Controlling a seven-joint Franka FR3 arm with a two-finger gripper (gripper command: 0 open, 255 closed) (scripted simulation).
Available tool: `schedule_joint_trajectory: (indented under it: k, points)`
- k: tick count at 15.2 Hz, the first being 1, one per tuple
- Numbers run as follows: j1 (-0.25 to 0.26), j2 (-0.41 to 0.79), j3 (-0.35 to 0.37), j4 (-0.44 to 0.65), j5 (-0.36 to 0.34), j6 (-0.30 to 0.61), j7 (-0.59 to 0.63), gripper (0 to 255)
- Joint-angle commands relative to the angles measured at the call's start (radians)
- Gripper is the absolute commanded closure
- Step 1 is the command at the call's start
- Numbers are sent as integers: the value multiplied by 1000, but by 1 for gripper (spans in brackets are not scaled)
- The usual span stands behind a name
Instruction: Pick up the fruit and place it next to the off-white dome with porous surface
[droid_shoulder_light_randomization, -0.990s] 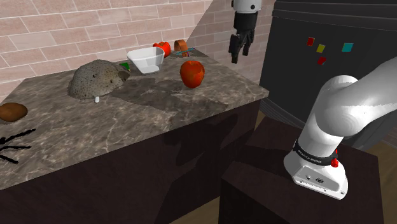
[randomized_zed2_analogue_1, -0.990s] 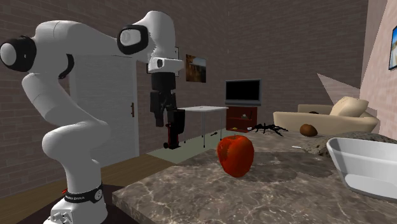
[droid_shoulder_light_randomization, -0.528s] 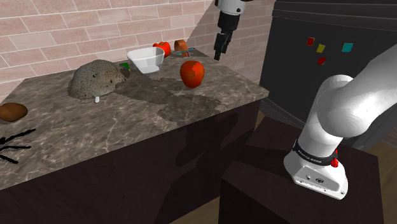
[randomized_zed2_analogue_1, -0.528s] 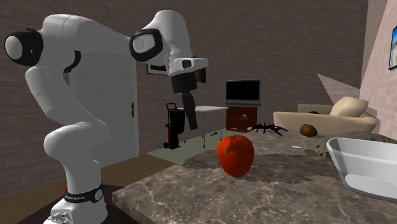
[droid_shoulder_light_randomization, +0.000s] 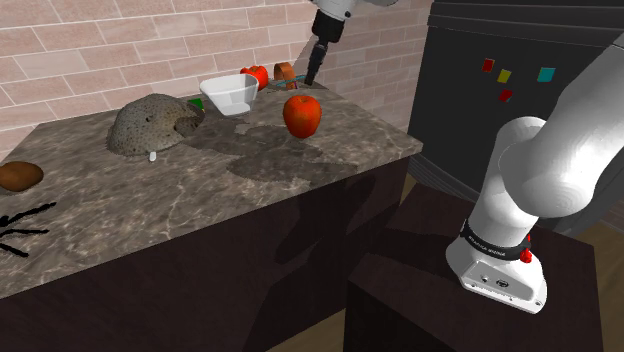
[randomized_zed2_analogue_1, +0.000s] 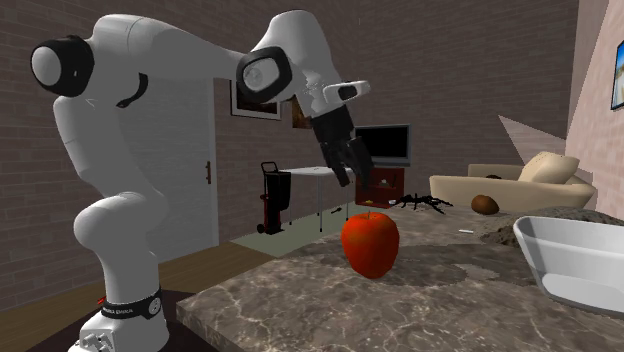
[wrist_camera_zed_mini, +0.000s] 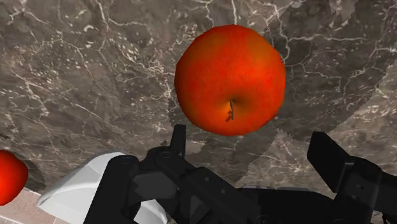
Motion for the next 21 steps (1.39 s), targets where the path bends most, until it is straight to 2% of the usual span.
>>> schedule_joint_trajectory:
  k: [1, 8, 16, 17, 21]
  points:
    - [19, 29, -16, 7, 32, 38, -58, 0]
    - [32, 82, -19, -25, 60, 119, -76, 0]
    - [32, 82, -19, -25, 60, 119, -76, 0]
    - [32, 82, -19, -25, 60, 119, -76, 255]
    - [32, 82, -19, -25, 60, 119, -76, 255]
